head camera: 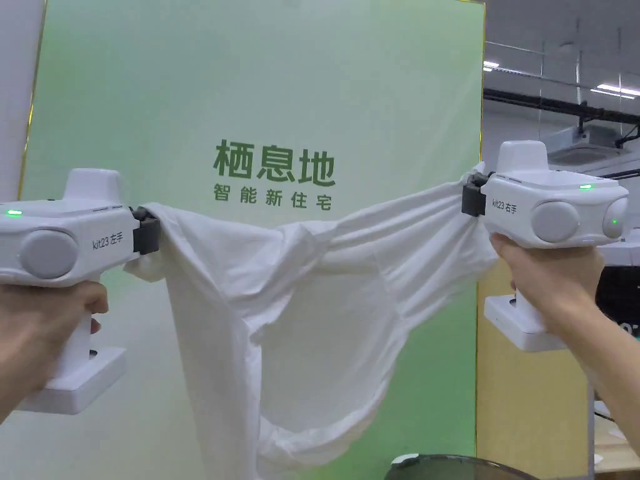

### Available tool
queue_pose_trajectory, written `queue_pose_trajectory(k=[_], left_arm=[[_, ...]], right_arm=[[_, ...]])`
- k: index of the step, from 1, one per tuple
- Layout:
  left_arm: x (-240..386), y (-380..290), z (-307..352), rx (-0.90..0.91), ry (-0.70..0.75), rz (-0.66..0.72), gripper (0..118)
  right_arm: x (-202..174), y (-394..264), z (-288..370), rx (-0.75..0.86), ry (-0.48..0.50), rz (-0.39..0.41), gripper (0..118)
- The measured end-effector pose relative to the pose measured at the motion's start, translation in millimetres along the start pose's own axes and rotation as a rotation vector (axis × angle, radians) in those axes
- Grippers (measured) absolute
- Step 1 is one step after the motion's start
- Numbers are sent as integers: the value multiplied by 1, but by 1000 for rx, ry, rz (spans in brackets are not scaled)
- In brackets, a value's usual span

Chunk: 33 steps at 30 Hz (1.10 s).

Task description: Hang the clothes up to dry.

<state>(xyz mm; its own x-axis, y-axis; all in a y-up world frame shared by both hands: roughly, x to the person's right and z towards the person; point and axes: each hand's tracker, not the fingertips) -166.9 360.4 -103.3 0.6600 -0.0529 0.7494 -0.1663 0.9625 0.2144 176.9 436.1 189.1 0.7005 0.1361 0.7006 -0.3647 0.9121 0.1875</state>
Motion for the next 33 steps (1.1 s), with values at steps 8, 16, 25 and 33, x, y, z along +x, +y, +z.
queue_pose_trajectory(k=[8, 16, 25, 33], left_arm=[[-10, 96, -14, 70, -61, 27, 2], [-11, 76, 10, 66, -56, 39, 2], [-17, 36, -32, -13, -15, 30, 2], [-58, 40, -143, -53, 12, 26, 2]], right_arm=[[7, 74, -4, 71, -82, 16, 8], [1, 53, 1, 63, -39, 45, 8], [-21, 9, -59, -20, 22, 27, 8], [-46, 16, -155, -58, 1, 3, 8]])
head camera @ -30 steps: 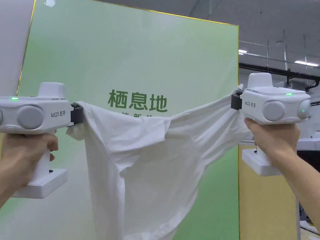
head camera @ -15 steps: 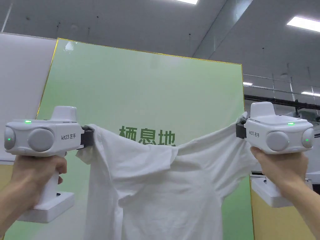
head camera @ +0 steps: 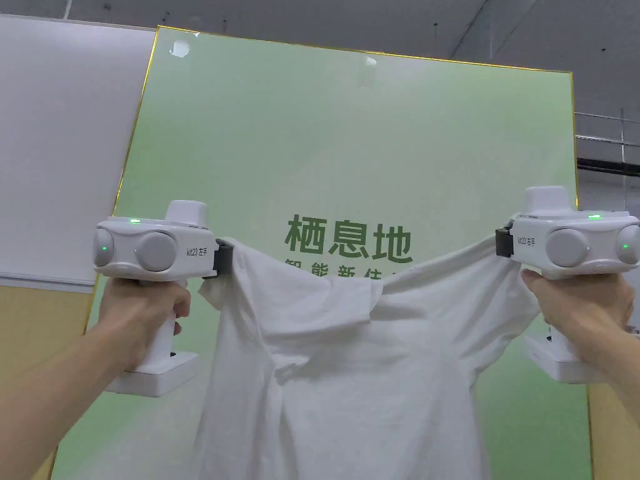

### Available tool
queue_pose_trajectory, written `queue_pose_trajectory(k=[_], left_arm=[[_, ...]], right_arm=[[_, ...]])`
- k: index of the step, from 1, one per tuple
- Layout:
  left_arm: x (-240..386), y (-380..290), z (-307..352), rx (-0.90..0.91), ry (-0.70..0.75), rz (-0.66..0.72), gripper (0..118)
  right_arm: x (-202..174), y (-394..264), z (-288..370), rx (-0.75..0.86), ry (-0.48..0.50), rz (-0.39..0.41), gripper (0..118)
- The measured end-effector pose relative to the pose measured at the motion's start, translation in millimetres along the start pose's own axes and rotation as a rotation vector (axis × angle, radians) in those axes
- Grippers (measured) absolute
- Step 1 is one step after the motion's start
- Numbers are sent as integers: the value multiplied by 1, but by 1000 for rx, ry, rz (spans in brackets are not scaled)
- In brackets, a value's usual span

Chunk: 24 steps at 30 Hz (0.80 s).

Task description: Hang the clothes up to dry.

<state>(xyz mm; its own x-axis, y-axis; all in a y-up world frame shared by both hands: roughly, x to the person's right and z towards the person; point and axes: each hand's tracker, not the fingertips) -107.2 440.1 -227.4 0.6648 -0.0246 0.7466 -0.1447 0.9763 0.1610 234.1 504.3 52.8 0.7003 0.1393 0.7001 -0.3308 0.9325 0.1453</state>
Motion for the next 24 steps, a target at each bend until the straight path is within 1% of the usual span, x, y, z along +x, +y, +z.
queue_pose_trajectory(k=[1, 2, 3, 4, 5, 6, 8, 9, 10, 12, 14, 15, 16, 17, 18, 19, 20, 21, 22, 23, 24], left_arm=[[-3, -1, -7, -10, 11, -20, 2], [-8, -3, -14, -9, 6, -18, 2], [-10, -9, -25, 20, 13, -4, 2], [-13, -11, -36, 7, 23, -5, 2], [-15, -13, -46, -13, 15, -9, 2], [-14, -17, -56, -25, 11, -36, 2], [-13, -27, -70, -25, 16, -116, 2], [-15, -33, -78, -28, 3, -127, 2], [-18, -38, -84, -57, -3, -108, 2], [-21, -51, -91, -59, 6, -118, 2], [-27, -59, -97, -65, 30, -101, 2], [-33, -63, -99, -71, 40, -93, 2], [-36, -65, -102, -87, 5, -84, 2], [-35, -71, -105, -92, -6, -98, 2], [-35, -74, -108, -90, 7, -112, 2], [-35, -75, -109, -81, 31, -109, 2], [-37, -78, -107, -76, 23, -102, 2], [-38, -82, -105, -70, 8, -95, 2], [-39, -86, -106, -75, 1, -87, 2], [-40, -90, -105, -88, 13, -73, 2], [-38, -97, -103, -92, 23, -65, 2]], right_arm=[[0, -4, -11, -25, 1, 34, 8], [-12, -11, -23, -14, -3, 33, 8], [-16, -13, -36, -29, 22, 64, 8], [-21, -18, -47, -37, -2, 44, 8], [-24, -23, -56, -53, -7, 32, 8], [-25, -30, -65, -48, -12, -10, 8], [-35, -45, -80, -49, -35, -9, 8], [-40, -51, -88, -86, -21, 57, 8], [-40, -59, -95, -77, -14, 35, 8], [-47, -71, -106, -104, -20, 13, 8], [-51, -84, -113, -103, -12, 42, 8], [-52, -87, -118, -109, -19, 28, 8], [-55, -91, -121, -105, -14, 45, 8], [-57, -91, -121, -92, -26, 42, 8], [-56, -95, -123, -87, -16, 44, 8], [-56, -96, -124, -86, -13, 35, 8], [-58, -98, -126, -89, -18, 18, 8], [-60, -101, -127, -95, -15, 20, 8], [-60, -106, -126, -85, -15, 36, 8], [-61, -110, -124, -78, -10, 35, 8], [-62, -113, -126, -102, 17, 55, 8]])
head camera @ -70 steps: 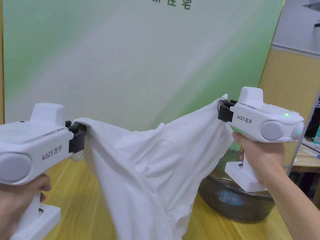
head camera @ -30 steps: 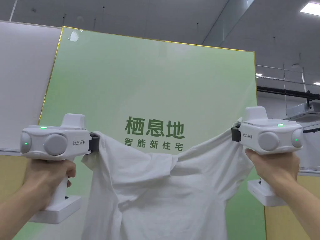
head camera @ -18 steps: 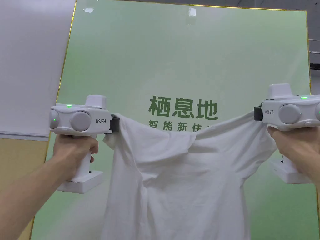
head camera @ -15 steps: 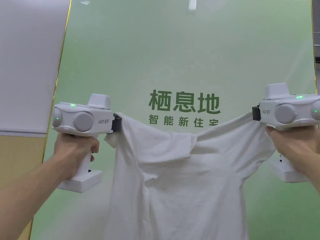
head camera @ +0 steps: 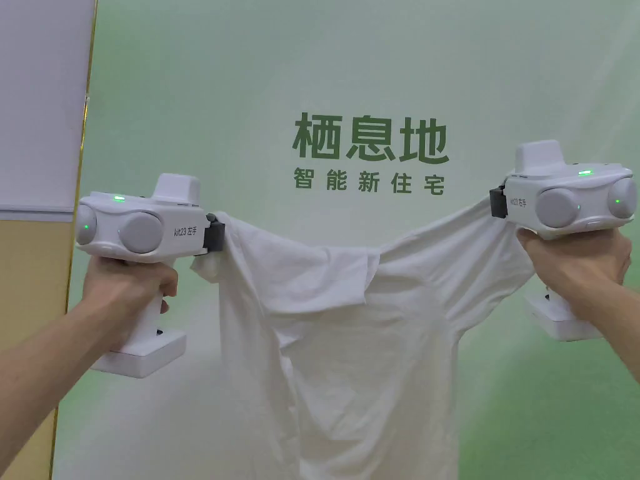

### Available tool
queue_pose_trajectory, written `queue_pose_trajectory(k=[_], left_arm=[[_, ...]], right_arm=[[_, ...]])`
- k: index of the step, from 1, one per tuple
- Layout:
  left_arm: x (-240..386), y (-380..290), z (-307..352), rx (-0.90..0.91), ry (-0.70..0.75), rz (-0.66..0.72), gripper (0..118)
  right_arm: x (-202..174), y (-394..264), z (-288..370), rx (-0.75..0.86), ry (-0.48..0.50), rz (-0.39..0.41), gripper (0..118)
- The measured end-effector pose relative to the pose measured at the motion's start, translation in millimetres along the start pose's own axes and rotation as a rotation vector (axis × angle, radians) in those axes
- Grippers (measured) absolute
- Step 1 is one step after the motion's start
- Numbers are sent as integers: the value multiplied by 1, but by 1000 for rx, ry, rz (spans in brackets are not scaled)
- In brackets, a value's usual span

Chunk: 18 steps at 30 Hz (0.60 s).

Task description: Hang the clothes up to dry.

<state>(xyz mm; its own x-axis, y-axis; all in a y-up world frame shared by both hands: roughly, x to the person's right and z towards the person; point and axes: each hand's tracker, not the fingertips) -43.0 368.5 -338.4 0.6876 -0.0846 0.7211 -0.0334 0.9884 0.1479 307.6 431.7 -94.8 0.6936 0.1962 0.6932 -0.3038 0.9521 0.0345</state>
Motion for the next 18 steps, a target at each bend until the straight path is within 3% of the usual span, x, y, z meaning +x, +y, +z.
queue_pose_trajectory(k=[5, 7, 8, 10, 11, 12, 13, 14, 15, 16, 18], left_arm=[[5, -35, 29, -18, -71, 3, 2], [14, -51, 45, -18, -67, -31, 2], [17, -59, 54, -17, -66, -41, 2], [16, -74, 75, -18, -74, -61, 2], [22, -83, 87, -30, -84, -48, 2], [25, -91, 100, -32, -69, -60, 2], [27, -100, 116, -23, -88, -51, 2], [22, -86, 94, -26, -85, -46, 2], [22, -86, 94, -27, -92, -38, 2], [22, -86, 94, -30, -95, -39, 2], [31, -126, 147, -35, -100, -42, 2]], right_arm=[[-1, -36, 20, -4, 31, 59, 8], [2, -52, 35, -42, 75, -22, 8], [5, -60, 49, 8, 131, 0, 8], [2, -77, 76, 4, 75, 24, 8], [5, -82, 89, -46, 108, -94, 8], [12, -90, 104, -63, 201, -195, 8], [15, -100, 120, -62, 250, -257, 8], [9, -106, 136, -68, 210, -180, 8], [3, -115, 154, -69, 180, -32, 8], [0, -129, 173, -66, 172, -10, 8], [-1, -156, 199, -109, 256, 23, 8]])
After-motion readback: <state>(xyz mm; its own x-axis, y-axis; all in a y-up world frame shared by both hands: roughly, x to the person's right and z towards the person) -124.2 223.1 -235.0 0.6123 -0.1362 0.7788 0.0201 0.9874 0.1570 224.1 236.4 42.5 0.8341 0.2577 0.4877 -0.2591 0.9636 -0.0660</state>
